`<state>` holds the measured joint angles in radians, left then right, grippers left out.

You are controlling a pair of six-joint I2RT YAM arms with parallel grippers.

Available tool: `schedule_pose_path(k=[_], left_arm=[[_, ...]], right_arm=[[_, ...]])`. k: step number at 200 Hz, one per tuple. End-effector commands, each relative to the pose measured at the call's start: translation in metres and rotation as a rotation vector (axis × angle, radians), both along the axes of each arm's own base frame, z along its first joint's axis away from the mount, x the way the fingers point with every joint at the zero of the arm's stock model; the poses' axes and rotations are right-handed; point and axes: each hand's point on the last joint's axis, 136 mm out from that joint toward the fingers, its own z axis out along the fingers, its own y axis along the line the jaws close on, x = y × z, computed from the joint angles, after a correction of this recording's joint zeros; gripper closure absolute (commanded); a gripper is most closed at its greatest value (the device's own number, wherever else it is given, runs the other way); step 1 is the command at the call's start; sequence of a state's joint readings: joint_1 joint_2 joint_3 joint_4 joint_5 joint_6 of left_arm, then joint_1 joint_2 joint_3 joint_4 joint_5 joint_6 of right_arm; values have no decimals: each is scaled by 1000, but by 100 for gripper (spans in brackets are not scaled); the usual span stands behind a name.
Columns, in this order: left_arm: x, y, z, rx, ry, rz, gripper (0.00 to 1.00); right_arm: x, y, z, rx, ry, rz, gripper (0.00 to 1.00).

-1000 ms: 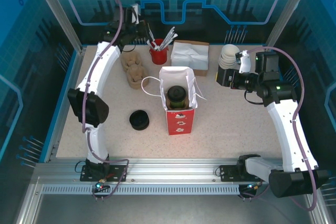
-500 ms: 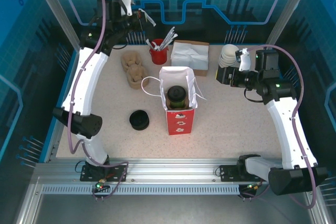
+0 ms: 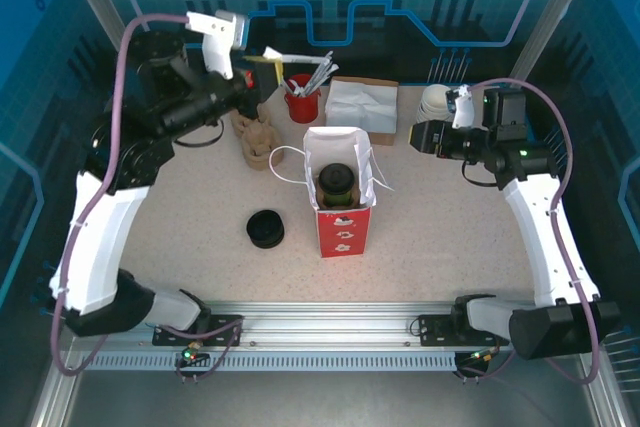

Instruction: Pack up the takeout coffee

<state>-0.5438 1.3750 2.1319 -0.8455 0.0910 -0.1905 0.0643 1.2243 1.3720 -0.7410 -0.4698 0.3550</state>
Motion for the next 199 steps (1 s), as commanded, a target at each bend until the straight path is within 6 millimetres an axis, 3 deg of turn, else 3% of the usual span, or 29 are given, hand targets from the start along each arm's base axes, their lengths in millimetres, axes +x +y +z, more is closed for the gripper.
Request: schedule_pose_path(k=[1,35,91,139,199], left_arm=[[-18,-12,-29,0,121,-73,96],[-43,-15,-60,21,242,-129,97],[-61,-27,-105,89,393,-202,98],[-69,-36,-145,150,521,-232,99],[-69,-52,-186,197,600,-243,100]], right_arm=[[15,-8,18,1,-56,-43,47],[29,-9,24,3,-63,-63,47],[55,-5,37,-8,-73,-78,46],[83,12,30,-61,-73,-61,48],[122,48,-1,-164,-51,-23,50]])
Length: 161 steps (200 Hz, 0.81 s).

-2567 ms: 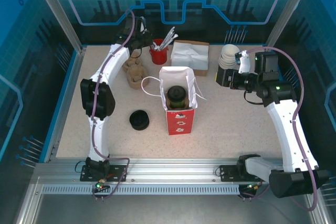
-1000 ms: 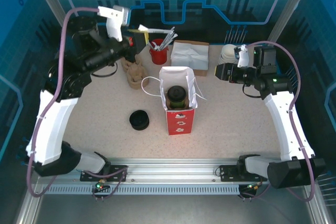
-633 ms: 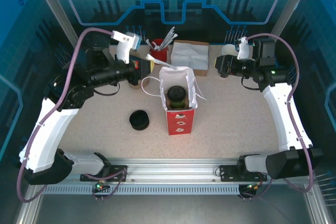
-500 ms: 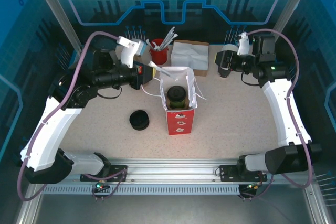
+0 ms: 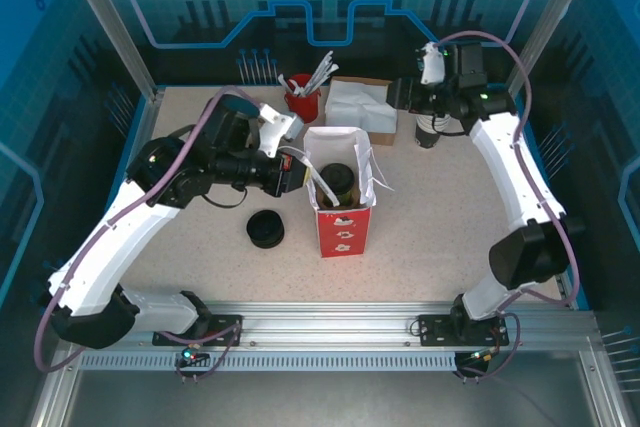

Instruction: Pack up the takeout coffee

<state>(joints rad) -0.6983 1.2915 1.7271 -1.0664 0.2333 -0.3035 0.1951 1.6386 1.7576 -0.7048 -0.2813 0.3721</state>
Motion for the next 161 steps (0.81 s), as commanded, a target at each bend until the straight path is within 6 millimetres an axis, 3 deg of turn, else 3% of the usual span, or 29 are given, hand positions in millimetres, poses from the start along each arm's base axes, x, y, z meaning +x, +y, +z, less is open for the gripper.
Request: schedule_pose_path(k=[1,65,96,135,161], left_arm=[[-2,-8,-14,1,45,-6,100],[7,-17,-53,44,104,6,100],[8,-19,-63,58,122,7,97],[7,-21,-59,46,129,4,72],[8,-18,-50,39,107,16,65]], right_arm=[[15,11,-2,-61,-36,5,50],[58,41,-49,-187,-18,-7,50],[76,44,-73,-251,-13,-43,51],[97,46,-100,-295,6,-72,50],[109,47,-116,-317,24,-83,50]])
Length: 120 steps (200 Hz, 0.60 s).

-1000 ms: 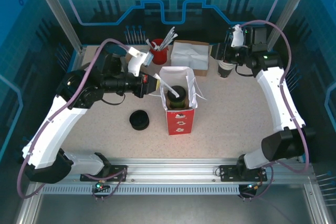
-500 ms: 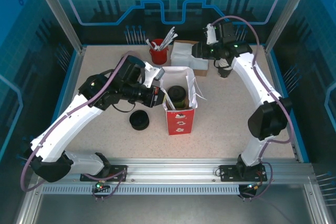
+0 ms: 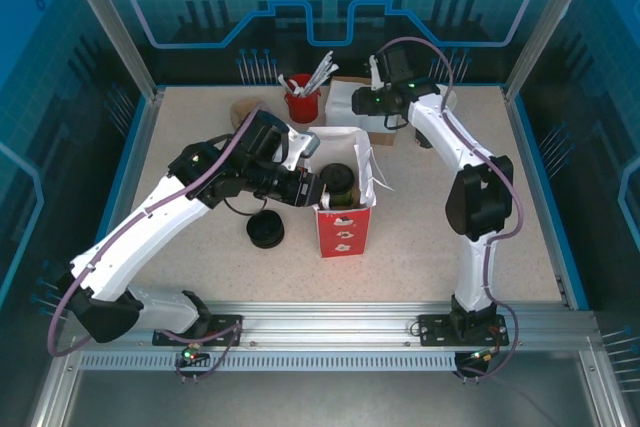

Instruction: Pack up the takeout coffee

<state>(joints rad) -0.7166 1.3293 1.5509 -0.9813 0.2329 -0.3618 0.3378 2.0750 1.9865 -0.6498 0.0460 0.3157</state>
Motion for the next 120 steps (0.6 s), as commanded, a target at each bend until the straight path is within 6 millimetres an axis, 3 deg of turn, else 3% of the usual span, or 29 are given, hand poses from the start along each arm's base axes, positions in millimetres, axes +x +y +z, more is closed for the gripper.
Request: schedule_pose_path(k=[1,99,113,120], left_arm=[[-1,-3,15,-27,-30,-4,65],[-4,21,43,-43,-133,67,56],[-5,24,43,-36,-134,74,56],[-6,25,44,-34,-134,75,55]], right_arm=[[17,3,1,-29,-41,-15,50],[51,2,-43,-121,-30,-57,46],[56,1,-41,-126,-46,-67,45],[60,1,-57,-142,-27,-70,45]])
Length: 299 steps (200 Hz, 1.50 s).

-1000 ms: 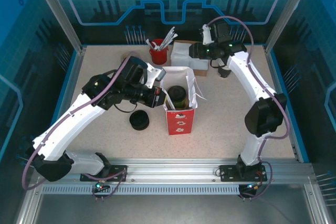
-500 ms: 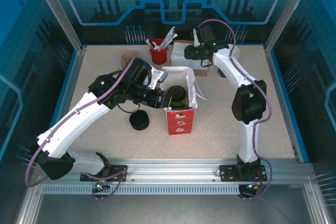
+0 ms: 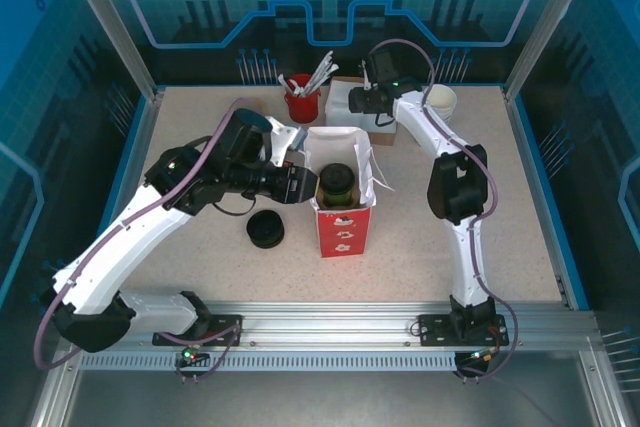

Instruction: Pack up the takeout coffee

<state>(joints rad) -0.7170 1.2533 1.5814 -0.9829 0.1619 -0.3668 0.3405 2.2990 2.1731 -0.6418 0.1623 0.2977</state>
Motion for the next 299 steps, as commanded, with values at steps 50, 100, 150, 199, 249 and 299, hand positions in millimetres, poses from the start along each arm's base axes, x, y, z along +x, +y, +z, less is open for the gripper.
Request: schedule_pose_path(k=[50,100,150,199,249,299], left_arm=[[-8,18,10,3,-38,49,47],[-9,30,9,2,-67,97,34],[-11,40,6,8,-79,131,32],[-9,39,3,9,-76,141,32],[-9,40,1,13,-72,143,31],[-10,41,1,12,-68,147,31]], right_arm=[[32,3,-30,-93,-16,-10,44],[49,2,-56,-130,-6,20,40],[60,4,-79,-160,-15,52,37],[66,-1,-94,-183,-19,57,37],[70,-4,-102,-185,-19,49,37],[71,-4,-101,-170,-18,54,56]])
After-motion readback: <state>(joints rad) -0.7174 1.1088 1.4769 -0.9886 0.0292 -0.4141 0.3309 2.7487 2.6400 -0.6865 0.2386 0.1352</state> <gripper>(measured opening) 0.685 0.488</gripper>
